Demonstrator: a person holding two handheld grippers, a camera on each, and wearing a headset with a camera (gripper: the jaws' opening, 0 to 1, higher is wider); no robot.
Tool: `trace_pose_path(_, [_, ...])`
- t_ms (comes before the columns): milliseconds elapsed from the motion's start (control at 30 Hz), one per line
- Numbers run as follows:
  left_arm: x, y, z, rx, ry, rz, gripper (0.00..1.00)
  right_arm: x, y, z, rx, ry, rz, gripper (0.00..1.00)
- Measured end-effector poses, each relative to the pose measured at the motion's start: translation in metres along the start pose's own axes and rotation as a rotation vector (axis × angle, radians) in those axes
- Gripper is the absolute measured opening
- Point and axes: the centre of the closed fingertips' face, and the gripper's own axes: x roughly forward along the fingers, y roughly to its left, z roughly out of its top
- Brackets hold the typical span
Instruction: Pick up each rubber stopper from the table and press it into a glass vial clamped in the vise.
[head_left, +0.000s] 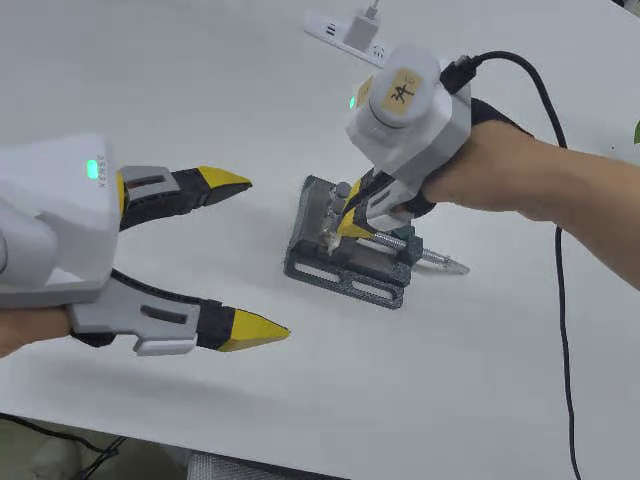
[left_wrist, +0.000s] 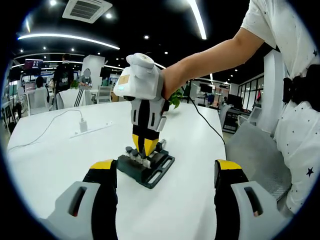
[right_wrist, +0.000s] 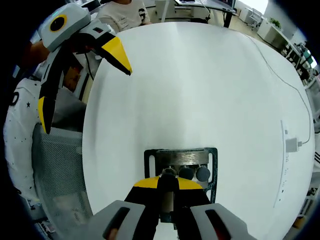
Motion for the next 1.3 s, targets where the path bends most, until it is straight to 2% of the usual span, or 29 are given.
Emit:
trace_pose_path(800, [-0.0002,0.0009,-0.0005,-0.008,-0.002,0.002,0.78,-0.0004,0.0031,0.0021,0.009,0.009,0.003,0.05])
trace_pose_path(1300, [-0.0007,0.0009,-0.0007,-0.010,-0.003,0.002,0.78,-0.0002,0.0019,0.0022,-0.010,0.052,-0.003,0.05])
